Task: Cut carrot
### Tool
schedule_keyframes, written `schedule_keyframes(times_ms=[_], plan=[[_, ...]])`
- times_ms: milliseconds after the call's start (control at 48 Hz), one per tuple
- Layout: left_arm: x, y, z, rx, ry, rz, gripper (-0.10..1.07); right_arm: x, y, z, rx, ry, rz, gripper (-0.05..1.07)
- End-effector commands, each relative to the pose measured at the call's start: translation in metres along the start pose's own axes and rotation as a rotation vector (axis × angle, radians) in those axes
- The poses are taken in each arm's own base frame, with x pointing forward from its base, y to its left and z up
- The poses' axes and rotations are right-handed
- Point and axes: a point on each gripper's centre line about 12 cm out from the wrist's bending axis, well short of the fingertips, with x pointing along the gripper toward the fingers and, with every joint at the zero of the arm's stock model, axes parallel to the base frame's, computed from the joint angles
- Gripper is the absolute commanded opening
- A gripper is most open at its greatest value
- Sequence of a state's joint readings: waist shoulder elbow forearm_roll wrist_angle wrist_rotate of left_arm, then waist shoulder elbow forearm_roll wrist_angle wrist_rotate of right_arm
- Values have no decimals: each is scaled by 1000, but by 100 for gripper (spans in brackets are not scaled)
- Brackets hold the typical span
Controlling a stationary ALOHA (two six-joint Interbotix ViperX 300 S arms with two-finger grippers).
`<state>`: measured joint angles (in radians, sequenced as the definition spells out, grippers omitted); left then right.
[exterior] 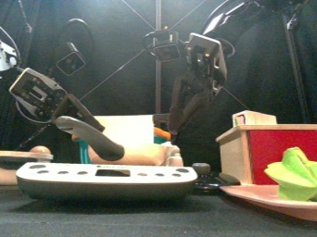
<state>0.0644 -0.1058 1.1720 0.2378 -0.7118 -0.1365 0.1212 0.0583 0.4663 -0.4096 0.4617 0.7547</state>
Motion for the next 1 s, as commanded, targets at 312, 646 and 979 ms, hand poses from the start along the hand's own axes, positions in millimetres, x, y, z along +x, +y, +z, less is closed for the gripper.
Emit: schedule_keyframes(times_ms=[312, 646, 979], plan=[[5, 0, 0, -3, 5, -3, 36, -3, 4, 8, 8, -18, 13, 47], [6, 0, -3, 0, 46, 1, 36, 2, 3, 3, 8, -1, 6, 47], [12, 2, 12, 9, 6, 3, 36, -10, 1, 10, 3, 7, -28, 47]])
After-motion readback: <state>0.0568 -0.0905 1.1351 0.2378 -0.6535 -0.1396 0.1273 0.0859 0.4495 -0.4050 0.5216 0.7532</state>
